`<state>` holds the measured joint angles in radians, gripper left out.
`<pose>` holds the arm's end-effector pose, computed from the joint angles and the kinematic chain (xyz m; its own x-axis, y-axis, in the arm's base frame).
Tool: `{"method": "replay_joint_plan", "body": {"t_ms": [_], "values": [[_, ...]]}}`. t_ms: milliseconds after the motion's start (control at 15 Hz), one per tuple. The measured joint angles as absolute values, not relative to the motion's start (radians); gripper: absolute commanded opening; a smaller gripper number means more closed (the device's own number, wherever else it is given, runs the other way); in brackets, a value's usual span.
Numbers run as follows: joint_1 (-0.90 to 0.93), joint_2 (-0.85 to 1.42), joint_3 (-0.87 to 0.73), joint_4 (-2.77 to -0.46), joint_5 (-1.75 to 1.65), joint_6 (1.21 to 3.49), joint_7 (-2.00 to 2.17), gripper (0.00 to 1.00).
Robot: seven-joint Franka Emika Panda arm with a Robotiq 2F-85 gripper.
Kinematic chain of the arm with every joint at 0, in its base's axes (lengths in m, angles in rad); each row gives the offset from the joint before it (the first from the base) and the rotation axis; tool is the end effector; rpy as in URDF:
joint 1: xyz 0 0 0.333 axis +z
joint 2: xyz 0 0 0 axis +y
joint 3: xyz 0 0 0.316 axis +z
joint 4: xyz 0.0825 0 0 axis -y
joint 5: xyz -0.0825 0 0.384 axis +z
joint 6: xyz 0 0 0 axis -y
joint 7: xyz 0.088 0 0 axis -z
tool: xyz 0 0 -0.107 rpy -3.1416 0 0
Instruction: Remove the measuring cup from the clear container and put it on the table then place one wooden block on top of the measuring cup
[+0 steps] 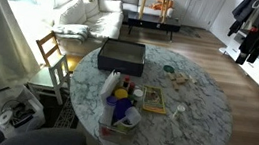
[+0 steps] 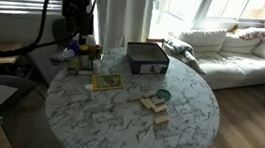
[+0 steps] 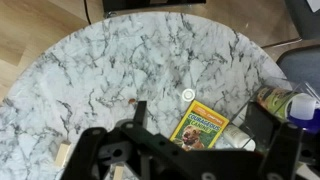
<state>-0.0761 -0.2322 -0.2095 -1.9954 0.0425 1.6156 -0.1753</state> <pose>0.4526 -0.1363 0.5460 0.9862 -0.0975 -0.1339 -0.1131 -0.9870 -0.1145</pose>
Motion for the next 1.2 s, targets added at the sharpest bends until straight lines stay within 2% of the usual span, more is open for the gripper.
{"method": "replay_joint_plan", "body": {"t_ms": [600, 1200], "values": [[-0.072, -0.231, -0.190, -1.998, 0.061, 1.629, -0.188, 1.00], [0.135, -0.142, 0.064, -2.027, 0.352, 2.002, -0.260, 1.00]]}}
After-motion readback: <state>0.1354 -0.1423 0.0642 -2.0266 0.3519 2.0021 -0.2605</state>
